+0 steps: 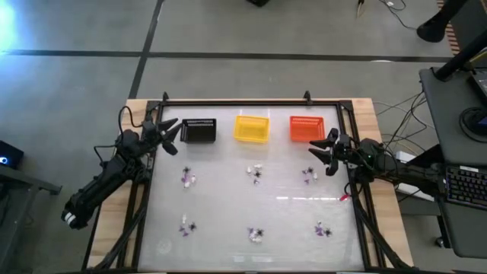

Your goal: Sort Halloween decoration

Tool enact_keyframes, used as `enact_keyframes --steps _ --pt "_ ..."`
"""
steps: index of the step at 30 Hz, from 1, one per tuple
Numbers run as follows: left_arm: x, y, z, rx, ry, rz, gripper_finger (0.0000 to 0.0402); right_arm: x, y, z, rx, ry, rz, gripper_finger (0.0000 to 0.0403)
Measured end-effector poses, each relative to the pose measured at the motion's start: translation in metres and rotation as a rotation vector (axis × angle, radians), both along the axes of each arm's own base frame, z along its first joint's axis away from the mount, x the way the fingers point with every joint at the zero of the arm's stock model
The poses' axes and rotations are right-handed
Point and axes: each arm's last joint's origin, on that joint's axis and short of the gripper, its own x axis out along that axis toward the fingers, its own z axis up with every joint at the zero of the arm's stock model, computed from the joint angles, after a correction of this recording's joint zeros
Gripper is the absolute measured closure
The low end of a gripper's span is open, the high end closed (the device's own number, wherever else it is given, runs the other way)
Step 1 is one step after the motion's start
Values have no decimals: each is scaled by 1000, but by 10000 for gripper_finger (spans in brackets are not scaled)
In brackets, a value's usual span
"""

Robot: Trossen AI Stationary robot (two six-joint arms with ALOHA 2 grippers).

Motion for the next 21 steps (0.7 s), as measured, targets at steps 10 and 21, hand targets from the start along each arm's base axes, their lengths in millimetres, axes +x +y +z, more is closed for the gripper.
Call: enact_keyframes --steps 10,21 --pt "0 0 1 -12 -24 -2 272 0 0 0 0 0 0 250" --pt "0 0 1 -60 -62 2 272 0 0 0 0 0 0 250"
